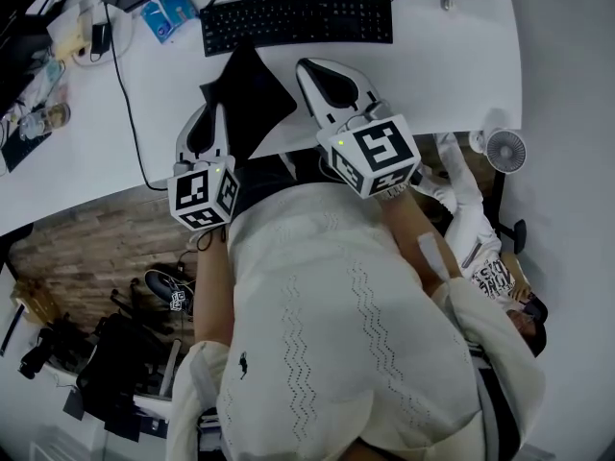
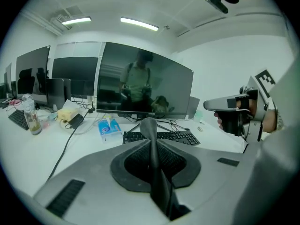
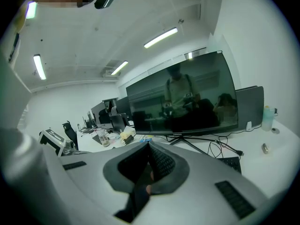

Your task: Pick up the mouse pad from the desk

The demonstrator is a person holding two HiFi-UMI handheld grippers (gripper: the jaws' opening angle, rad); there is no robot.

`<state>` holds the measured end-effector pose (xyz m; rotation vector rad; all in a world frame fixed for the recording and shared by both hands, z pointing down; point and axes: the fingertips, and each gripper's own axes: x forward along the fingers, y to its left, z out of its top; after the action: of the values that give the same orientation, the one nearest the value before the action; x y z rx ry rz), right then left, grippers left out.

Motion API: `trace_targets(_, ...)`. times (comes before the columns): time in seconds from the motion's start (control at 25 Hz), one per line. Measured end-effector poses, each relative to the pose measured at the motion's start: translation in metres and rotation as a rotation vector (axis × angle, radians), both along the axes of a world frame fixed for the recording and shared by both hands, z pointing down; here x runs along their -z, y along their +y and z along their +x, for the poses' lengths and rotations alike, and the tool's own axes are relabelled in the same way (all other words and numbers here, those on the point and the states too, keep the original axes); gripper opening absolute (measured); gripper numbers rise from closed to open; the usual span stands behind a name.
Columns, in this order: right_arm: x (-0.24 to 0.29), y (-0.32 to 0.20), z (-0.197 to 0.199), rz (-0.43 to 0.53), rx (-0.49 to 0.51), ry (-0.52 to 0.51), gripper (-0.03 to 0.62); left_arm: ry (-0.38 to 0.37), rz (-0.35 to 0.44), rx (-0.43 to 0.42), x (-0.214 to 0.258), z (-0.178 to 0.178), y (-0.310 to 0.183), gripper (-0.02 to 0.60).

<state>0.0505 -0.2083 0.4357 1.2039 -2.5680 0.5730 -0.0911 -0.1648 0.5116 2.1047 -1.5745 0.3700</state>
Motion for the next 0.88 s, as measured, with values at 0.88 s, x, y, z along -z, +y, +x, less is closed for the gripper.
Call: trace_targets(0.88,0.066,-0.022,0.011,0.144,-0.032,-0.031,0.0,0.019,0.176,0.017,0.075,-0.009,-0.012,0.038)
